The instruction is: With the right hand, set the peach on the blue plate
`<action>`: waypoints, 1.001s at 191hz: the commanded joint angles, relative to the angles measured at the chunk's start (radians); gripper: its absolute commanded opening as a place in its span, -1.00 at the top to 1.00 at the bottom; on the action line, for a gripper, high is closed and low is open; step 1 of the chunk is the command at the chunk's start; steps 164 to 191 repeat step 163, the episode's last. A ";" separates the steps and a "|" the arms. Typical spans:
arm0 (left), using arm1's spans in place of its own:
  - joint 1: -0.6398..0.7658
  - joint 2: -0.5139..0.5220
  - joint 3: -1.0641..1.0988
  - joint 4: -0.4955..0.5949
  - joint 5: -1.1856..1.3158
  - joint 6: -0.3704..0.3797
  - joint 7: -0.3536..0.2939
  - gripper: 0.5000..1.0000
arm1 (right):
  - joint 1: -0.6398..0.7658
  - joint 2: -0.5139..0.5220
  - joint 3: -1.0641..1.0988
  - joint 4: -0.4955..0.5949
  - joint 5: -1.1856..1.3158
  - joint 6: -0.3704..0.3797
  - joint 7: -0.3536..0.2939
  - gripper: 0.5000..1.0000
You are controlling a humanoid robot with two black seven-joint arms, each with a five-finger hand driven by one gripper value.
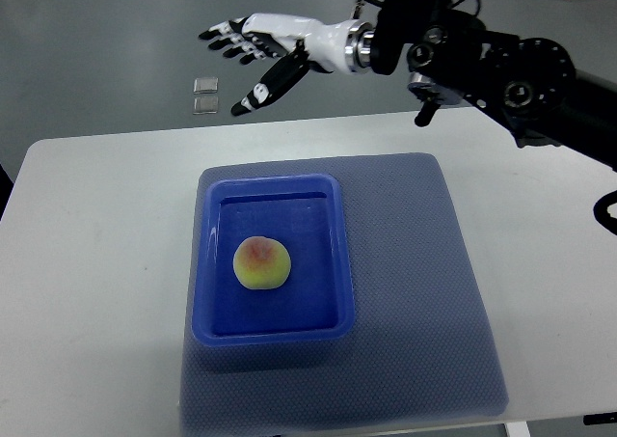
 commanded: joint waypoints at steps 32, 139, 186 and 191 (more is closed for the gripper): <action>0.001 0.000 0.000 -0.006 0.001 0.002 0.000 -1.00 | -0.409 -0.004 0.557 -0.004 0.250 0.001 0.114 -0.73; 0.002 0.000 0.003 -0.003 0.001 0.003 0.000 -1.00 | -0.627 0.126 0.718 -0.080 0.443 0.012 0.168 -0.73; 0.002 0.000 0.003 -0.003 0.001 0.002 0.000 -1.00 | -0.629 0.137 0.723 -0.106 0.445 0.012 0.168 -0.73; 0.002 0.000 0.003 -0.003 0.001 0.002 0.000 -1.00 | -0.629 0.137 0.723 -0.106 0.445 0.012 0.168 -0.73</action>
